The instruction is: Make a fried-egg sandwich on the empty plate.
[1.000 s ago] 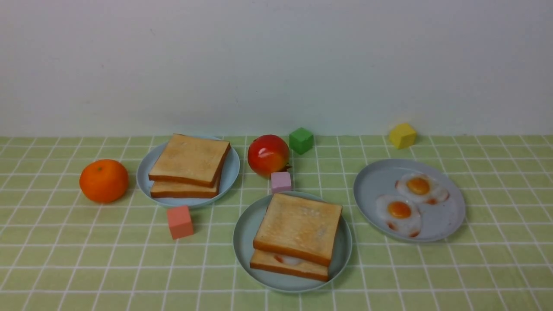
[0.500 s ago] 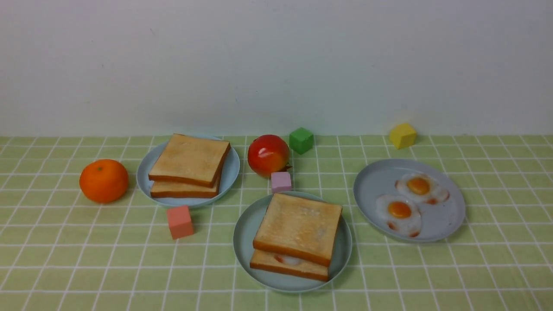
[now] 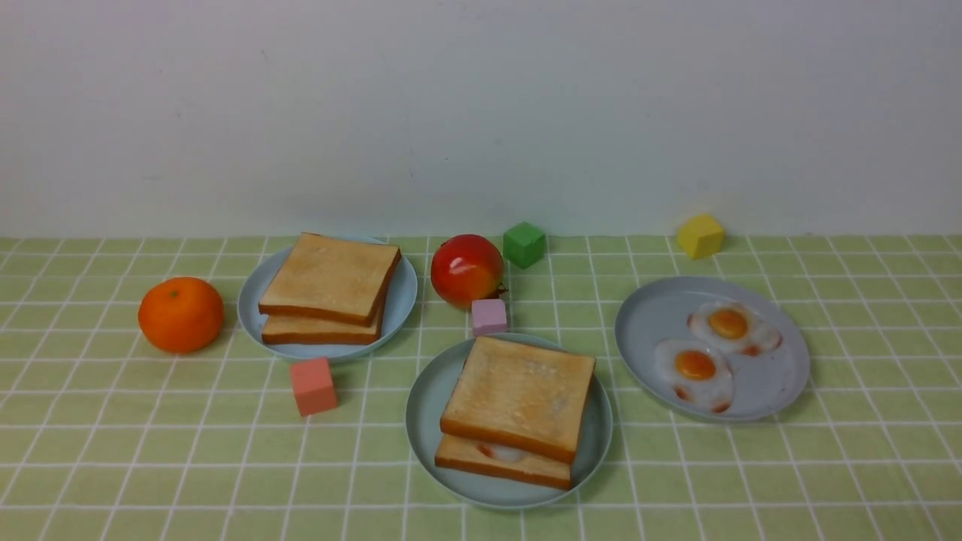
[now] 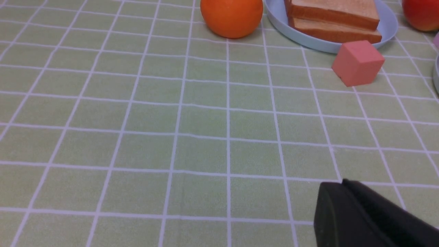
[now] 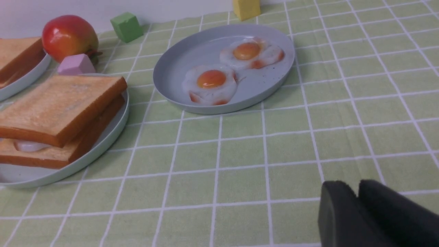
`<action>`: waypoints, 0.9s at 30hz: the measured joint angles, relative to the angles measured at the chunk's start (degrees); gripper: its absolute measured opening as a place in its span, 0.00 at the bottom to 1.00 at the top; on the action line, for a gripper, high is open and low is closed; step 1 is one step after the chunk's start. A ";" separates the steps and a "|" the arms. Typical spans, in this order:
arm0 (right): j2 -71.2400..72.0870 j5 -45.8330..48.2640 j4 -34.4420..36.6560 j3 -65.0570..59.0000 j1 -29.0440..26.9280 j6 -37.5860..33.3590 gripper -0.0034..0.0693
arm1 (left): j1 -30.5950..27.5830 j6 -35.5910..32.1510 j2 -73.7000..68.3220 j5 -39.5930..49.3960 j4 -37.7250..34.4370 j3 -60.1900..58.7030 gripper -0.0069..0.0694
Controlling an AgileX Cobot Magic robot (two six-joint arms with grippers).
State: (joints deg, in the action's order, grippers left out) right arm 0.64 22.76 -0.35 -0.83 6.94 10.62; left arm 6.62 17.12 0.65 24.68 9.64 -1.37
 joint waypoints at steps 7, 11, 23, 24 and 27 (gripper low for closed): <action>0.00 0.00 0.00 0.00 0.00 0.00 0.21 | 0.00 0.00 0.00 0.00 0.00 0.00 0.12; 0.00 0.00 0.00 0.00 0.00 0.00 0.21 | 0.00 0.00 0.00 0.00 0.00 0.00 0.12; 0.00 0.00 0.00 -0.01 0.00 0.00 0.22 | 0.00 0.00 0.00 0.00 0.00 0.00 0.13; 0.00 -0.05 0.00 -0.01 0.00 0.00 0.22 | 0.00 0.00 0.00 0.00 0.00 0.00 0.13; 0.00 -0.05 0.00 -0.01 0.00 0.00 0.22 | 0.00 0.00 0.00 0.00 0.00 0.00 0.13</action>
State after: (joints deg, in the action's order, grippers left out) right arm 0.64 22.72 -0.35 -0.85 6.94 10.62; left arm 6.62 17.12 0.65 24.68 9.64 -1.37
